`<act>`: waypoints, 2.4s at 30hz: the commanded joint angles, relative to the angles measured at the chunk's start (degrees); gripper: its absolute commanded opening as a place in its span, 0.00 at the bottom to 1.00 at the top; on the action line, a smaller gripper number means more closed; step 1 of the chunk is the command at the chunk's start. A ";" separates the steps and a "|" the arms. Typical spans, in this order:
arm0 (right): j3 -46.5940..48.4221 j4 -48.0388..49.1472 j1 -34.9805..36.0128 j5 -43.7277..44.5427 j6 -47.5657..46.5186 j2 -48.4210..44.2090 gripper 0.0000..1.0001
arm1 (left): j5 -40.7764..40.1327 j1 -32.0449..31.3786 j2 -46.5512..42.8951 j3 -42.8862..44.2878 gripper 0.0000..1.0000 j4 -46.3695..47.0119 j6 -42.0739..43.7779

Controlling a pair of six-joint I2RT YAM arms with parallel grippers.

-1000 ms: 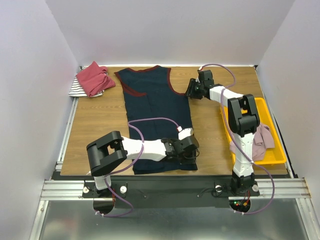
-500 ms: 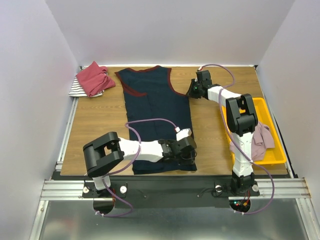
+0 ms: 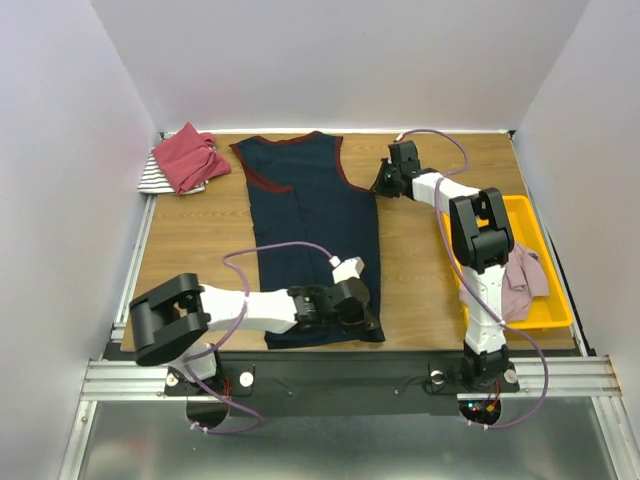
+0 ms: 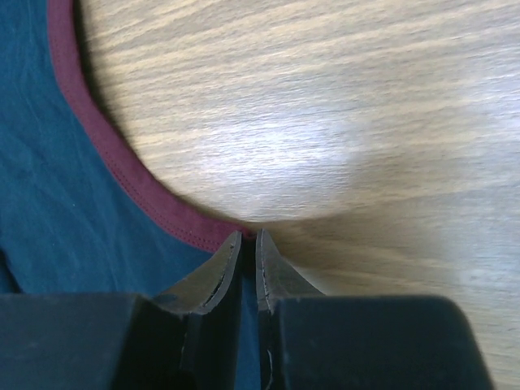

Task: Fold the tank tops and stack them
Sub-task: Fold the tank top

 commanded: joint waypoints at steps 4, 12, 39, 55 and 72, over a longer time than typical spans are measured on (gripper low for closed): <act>7.20 1.11 4.93 1.52 2.06 -1.85 0.06 | -2.18 0.18 -10.46 -10.44 0.00 4.26 -7.03; 12.64 0.50 10.63 3.90 3.90 0.26 0.05 | -2.80 0.00 -17.86 -18.19 0.00 3.82 -13.71; 28.12 -1.26 17.67 6.01 5.84 11.43 0.05 | -3.24 -1.40 -26.12 -20.13 0.00 -20.44 -26.90; 31.81 -1.09 18.82 6.10 6.46 15.73 0.05 | -4.03 -1.40 -31.49 -21.89 0.00 -25.80 -30.07; 34.27 0.76 19.08 1.88 7.16 17.23 0.37 | -9.48 -1.40 -35.88 -18.64 0.26 -34.49 -31.12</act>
